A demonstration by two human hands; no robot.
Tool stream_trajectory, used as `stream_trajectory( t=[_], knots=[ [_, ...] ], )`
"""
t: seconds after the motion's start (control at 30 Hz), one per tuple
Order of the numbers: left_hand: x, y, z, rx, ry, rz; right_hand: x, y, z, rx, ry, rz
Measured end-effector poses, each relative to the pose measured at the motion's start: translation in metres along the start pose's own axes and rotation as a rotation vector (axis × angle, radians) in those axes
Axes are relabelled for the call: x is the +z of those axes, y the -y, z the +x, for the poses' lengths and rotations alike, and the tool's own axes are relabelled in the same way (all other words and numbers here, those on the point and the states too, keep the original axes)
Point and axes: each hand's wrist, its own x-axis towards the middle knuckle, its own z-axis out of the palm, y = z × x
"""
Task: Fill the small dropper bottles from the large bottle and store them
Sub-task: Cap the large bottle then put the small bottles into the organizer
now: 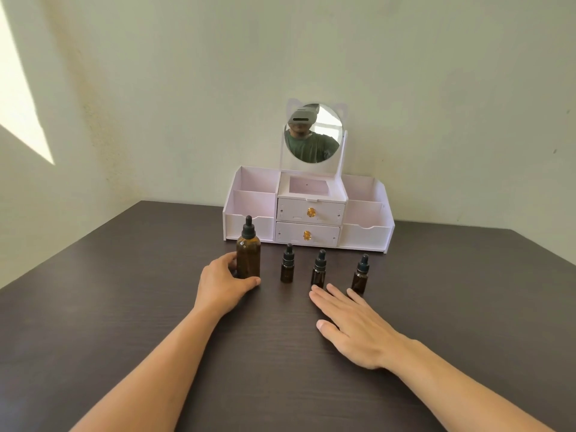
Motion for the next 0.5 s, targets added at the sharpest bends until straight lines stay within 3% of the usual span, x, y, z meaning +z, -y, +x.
stream_trajectory(
  t=[0.5],
  knots=[
    [0.0026,0.0022,-0.0009,0.011,-0.018,0.053,0.0058,0.0008,-0.0001,0.052,-0.099,0.053]
  ],
)
